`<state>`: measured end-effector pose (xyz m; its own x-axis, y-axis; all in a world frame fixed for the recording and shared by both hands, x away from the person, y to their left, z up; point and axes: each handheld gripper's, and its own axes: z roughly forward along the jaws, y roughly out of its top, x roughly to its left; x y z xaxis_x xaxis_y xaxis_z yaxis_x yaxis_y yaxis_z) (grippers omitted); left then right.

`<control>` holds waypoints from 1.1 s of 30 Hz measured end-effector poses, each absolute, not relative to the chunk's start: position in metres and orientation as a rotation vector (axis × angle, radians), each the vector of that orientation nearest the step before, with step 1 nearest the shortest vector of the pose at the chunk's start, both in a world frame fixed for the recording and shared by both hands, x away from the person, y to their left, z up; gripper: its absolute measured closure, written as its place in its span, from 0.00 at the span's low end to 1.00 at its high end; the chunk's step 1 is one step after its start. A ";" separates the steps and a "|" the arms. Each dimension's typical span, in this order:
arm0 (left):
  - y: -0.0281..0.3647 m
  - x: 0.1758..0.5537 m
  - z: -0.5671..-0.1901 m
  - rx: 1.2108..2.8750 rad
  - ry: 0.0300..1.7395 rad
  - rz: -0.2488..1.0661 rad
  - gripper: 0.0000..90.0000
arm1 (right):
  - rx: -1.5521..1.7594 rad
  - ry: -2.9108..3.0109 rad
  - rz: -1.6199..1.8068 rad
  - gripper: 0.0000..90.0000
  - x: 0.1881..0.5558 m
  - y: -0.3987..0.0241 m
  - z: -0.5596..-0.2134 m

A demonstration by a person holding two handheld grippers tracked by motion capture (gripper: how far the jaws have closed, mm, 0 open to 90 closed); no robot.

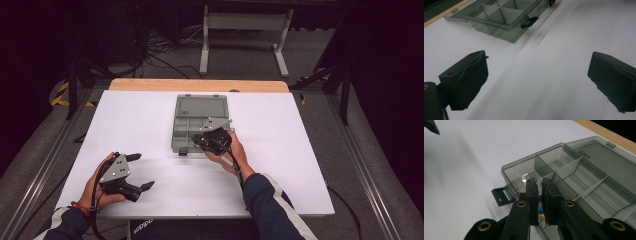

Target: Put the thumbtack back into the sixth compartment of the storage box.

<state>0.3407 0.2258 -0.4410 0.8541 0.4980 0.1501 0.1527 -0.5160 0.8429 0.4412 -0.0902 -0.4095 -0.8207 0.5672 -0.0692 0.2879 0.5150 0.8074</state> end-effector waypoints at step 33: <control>0.227 0.340 -0.440 2.096 0.471 0.476 0.04 | 0.762 2.446 1.118 0.92 0.445 -0.086 -0.422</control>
<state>0.3402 0.2274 -0.4400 0.8529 0.4988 0.1544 0.1493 -0.5163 0.8433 0.4452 -0.0861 -0.4221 -0.7964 0.5987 -0.0854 0.3272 0.5454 0.7717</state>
